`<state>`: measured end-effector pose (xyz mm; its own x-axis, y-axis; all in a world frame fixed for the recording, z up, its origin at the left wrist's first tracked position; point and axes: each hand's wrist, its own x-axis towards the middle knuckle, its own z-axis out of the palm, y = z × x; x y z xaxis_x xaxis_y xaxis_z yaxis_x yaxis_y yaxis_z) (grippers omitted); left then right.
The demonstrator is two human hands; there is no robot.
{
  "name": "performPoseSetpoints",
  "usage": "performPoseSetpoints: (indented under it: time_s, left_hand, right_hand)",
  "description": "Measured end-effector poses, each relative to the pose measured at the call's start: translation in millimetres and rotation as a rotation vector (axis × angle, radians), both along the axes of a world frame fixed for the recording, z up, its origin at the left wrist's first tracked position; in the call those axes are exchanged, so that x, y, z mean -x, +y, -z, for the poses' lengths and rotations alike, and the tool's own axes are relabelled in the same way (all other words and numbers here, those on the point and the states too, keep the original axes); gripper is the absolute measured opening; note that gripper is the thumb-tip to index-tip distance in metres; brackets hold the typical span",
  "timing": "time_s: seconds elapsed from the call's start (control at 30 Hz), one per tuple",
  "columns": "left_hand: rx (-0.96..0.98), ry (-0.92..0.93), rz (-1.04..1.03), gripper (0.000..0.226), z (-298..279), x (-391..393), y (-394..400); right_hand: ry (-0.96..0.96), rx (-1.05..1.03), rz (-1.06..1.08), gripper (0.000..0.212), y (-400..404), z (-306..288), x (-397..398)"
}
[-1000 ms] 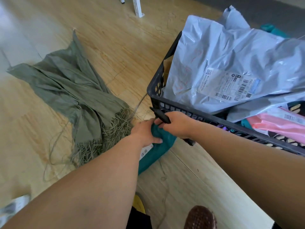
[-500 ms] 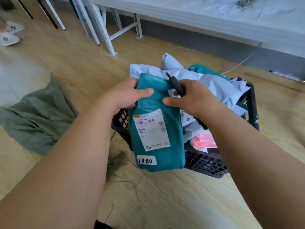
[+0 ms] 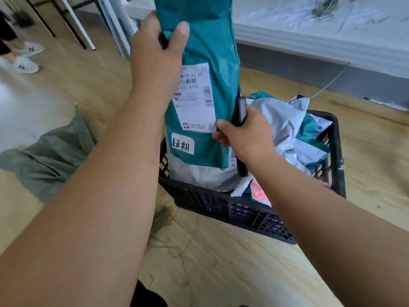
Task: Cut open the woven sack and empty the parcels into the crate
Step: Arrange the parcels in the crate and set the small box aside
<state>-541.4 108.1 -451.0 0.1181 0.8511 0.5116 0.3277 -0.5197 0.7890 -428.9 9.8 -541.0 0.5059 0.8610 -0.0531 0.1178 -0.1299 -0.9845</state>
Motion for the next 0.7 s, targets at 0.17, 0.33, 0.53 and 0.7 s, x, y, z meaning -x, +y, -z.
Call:
performPoseSetpoints:
  time_s: [0.17,0.33,0.53,0.7]
  left_hand:
    - [0.324,0.392,-0.062,0.024,67,23,11]
    - [0.49,0.805,0.06,0.042,150,49,3]
    - [0.396,0.228,-0.358,0.076,158,35,-19]
    - [0.704,-0.007,-0.622,0.089,182,4,-84]
  right_hand:
    - [-0.018,0.35,-0.139,0.009,2,46,17]
    - [-0.113,0.269,-0.029,0.024,-14,50,17]
    - [-0.252,0.072,0.286,0.011,-16,8,-24]
    - [-0.473,0.297,0.55,0.019,-34,11,-95]
